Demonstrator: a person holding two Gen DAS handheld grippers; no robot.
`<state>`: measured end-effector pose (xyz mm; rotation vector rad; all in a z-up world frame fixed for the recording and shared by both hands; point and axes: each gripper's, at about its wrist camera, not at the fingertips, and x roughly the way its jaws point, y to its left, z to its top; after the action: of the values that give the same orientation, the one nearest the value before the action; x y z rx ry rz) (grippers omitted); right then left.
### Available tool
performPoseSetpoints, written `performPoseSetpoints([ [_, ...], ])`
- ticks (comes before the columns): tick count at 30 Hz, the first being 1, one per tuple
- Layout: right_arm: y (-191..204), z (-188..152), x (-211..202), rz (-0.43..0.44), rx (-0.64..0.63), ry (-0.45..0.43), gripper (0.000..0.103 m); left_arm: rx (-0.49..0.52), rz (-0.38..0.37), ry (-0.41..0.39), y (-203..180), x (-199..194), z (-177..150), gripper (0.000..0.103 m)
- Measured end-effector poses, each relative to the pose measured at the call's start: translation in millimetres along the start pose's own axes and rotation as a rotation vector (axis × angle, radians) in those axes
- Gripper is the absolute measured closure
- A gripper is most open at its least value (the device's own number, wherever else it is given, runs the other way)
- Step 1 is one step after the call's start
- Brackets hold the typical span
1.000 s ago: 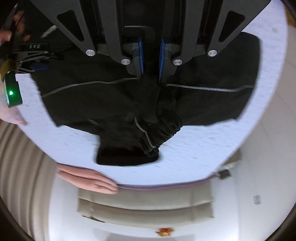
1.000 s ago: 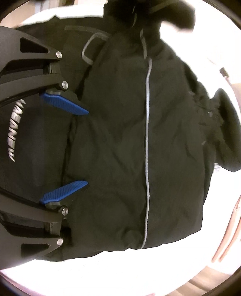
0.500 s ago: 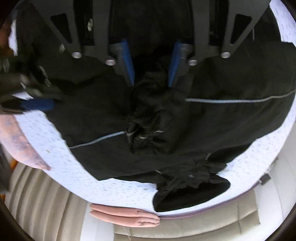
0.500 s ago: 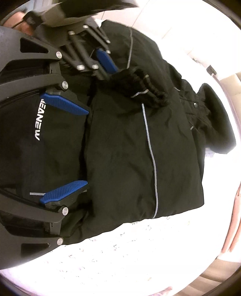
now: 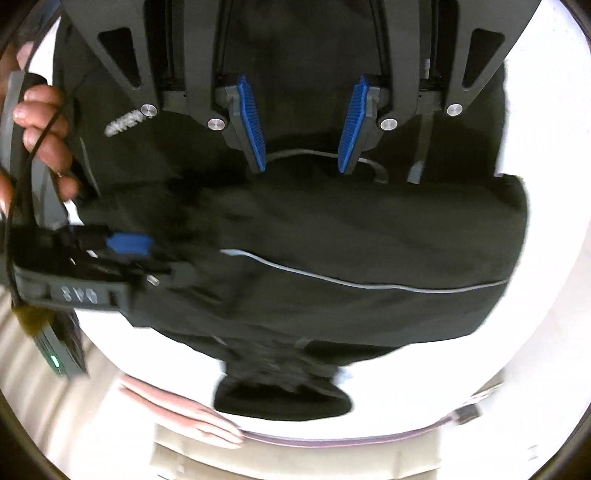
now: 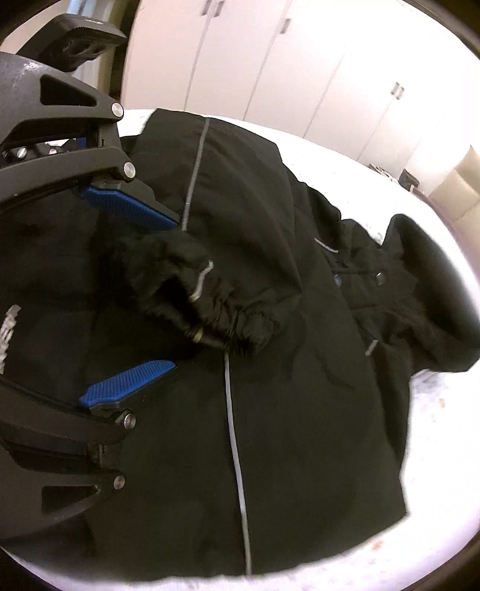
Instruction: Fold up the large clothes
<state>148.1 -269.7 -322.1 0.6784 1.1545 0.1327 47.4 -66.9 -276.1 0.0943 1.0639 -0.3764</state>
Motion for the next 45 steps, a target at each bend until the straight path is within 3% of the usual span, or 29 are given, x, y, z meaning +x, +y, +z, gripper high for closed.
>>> performPoseSetpoints([
  [1,1.4,3.5,5.0,0.026,0.006,0.005,0.047,-0.020,0.020,-0.012,8.8,-2.9,3.1,0.061],
  [2,5.7,4.5,7.0,0.030,-0.001,0.008,0.051,-0.041,0.032,-0.027,17.7,-6.5,7.3,0.061],
  [3,13.9,4.4,6.3,0.005,-0.028,-0.002,0.062,-0.060,0.035,-0.041,24.9,-10.5,10.9,0.061],
  [6,35.9,1.9,-8.0,-0.038,-0.119,-0.046,0.073,-0.113,0.008,-0.085,45.2,-24.7,25.7,0.061],
  [10,50.7,6.6,-61.8,-0.044,-0.186,-0.137,0.075,-0.102,-0.101,-0.094,53.4,-38.0,46.7,0.061],
  [15,28.2,21.1,-124.3,-0.208,-0.184,-0.269,0.075,-0.051,-0.259,-0.178,48.6,-63.9,68.0,0.061],
  [17,13.1,25.8,-124.6,-0.297,-0.173,-0.273,0.075,-0.081,-0.200,-0.196,53.2,-54.5,73.7,0.061],
  [20,-33.5,25.5,-109.7,-0.349,-0.085,-0.218,0.075,-0.150,-0.094,-0.069,76.9,0.2,71.7,0.061],
  [23,-72.4,18.7,-70.7,-0.390,-0.036,-0.107,0.074,-0.129,-0.053,0.045,89.8,48.8,52.1,0.062],
  [25,-84.4,8.5,-46.5,-0.406,-0.069,-0.078,0.073,-0.112,-0.039,0.039,91.6,56.4,45.2,0.062],
  [28,-84.3,2.3,-39.8,-0.431,-0.106,-0.100,0.072,-0.102,-0.030,0.039,89.6,55.6,44.7,0.061],
  [32,-93.5,2.0,-50.0,-0.370,-0.054,-0.089,0.070,-0.073,0.003,0.025,83.8,53.1,50.9,0.061],
  [35,-90.2,6.1,-75.8,-0.339,-0.016,-0.082,0.058,-0.054,0.021,-0.020,79.1,29.9,61.8,0.061],
  [40,-48.1,13.8,-117.3,-0.304,-0.061,-0.213,0.023,-0.128,-0.051,-0.114,76.2,2.5,85.4,0.060],
  [42,-29.1,20.7,-103.0,-0.302,-0.113,-0.202,0.022,-0.123,-0.081,-0.105,68.3,9.9,93.3,0.058],
  [45,-9.9,27.8,-62.5,-0.306,-0.164,-0.147,0.022,-0.086,-0.126,-0.030,53.3,39.0,95.5,0.058],
])
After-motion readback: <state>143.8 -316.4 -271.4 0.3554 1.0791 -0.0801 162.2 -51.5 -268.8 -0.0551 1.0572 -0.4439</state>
